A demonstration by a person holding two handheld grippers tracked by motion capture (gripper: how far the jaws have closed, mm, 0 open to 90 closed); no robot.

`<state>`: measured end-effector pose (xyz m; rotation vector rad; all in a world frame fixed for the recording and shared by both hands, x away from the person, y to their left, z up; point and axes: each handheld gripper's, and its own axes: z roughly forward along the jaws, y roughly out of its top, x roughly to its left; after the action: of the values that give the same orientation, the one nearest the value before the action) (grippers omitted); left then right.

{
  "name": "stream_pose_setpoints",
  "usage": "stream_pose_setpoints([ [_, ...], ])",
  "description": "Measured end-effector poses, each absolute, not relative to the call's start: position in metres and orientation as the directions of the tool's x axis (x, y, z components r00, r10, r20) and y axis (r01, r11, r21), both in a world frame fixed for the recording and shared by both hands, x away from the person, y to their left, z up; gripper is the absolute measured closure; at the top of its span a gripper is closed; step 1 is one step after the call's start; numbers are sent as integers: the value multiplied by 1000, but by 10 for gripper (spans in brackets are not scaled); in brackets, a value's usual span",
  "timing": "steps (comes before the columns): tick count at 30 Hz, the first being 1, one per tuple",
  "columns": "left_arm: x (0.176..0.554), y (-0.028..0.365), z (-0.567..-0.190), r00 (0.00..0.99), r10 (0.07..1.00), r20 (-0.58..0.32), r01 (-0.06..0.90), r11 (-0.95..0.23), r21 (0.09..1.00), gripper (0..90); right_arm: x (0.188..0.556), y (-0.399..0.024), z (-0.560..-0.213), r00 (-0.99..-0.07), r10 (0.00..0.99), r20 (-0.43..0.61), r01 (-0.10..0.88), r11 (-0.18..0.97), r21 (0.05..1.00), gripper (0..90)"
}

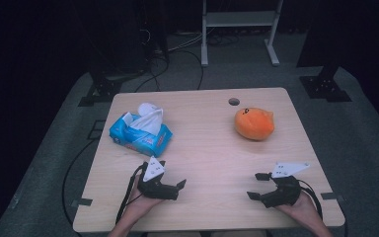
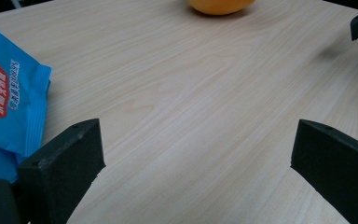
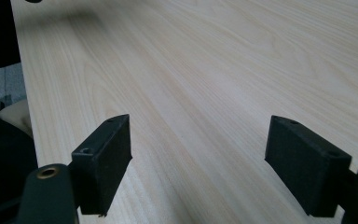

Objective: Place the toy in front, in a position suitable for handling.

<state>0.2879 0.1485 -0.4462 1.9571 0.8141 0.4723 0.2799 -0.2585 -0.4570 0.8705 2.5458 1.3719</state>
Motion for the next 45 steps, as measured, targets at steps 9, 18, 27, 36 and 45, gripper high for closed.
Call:
stream_pose_setpoints([
  [9, 287, 146, -448, 731, 682, 2, 337, -363, 869, 19, 283, -259, -456, -829, 532, 175, 435, 415, 799, 215],
  [18, 286, 149, -448, 734, 679, -8, 333, -349, 876, 19, 301, -257, -433, -841, 528, 123, 386, 425, 819, 216],
  [27, 284, 149, -448, 739, 674, -17, 333, -343, 878, 19, 332, -265, -401, -835, 546, 63, 337, 419, 843, 220],
  [36, 285, 150, -449, 737, 675, -26, 336, -333, 881, 30, 375, -275, -382, -811, 585, 22, 325, 419, 848, 227],
  [45, 284, 151, -449, 741, 672, -13, 325, -342, 882, 31, 419, -280, -383, -767, 642, 25, 351, 387, 852, 238],
])
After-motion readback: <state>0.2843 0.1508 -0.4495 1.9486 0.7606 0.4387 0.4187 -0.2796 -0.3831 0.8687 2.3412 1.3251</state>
